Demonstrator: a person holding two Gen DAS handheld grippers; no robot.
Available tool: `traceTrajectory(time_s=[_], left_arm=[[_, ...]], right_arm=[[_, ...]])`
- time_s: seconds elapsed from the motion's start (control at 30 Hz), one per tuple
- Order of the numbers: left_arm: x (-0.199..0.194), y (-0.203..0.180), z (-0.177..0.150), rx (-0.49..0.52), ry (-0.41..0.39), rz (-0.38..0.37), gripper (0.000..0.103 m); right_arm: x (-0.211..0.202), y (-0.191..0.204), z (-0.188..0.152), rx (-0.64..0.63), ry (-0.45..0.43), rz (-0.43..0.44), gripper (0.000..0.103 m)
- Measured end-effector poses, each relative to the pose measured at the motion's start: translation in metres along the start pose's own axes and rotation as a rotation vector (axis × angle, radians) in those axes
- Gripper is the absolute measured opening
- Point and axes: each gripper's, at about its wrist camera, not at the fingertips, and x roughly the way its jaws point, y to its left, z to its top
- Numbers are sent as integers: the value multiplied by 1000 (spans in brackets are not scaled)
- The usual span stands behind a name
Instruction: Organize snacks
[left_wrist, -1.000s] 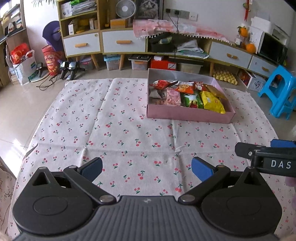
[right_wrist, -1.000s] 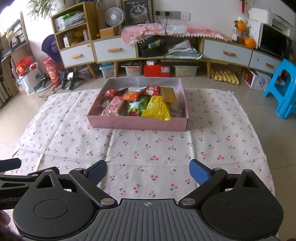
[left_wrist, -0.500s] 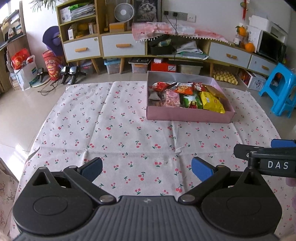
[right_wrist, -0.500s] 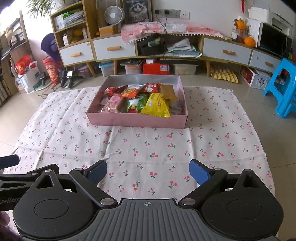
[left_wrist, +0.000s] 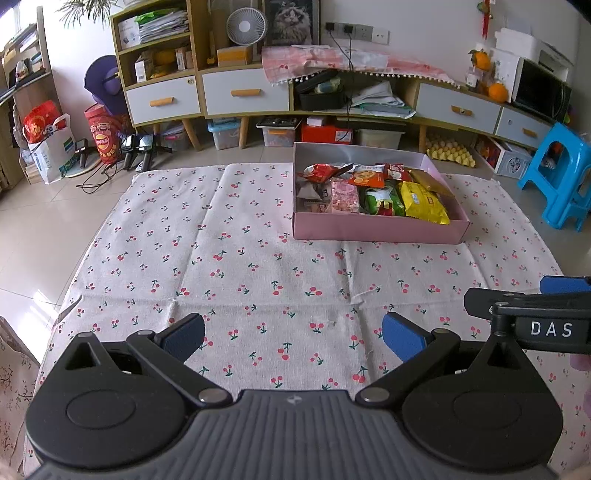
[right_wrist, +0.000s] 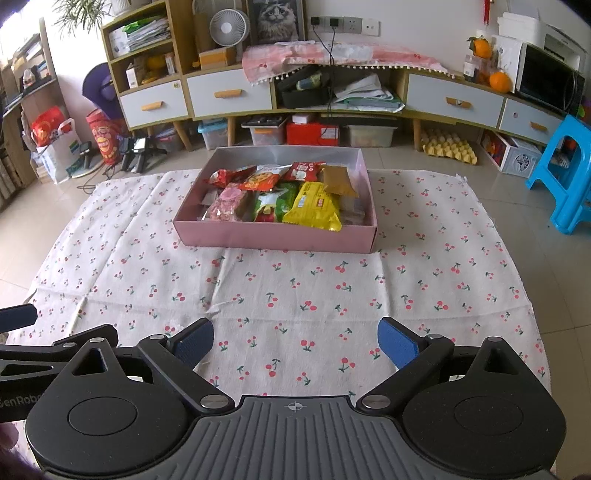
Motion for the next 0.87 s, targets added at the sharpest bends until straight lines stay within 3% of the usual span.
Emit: traceTrajectory(time_s=[0.87], left_arm=[[1, -4, -2, 4, 10, -15, 102]], right_arm=[[2, 1, -2, 1, 6, 3, 97]])
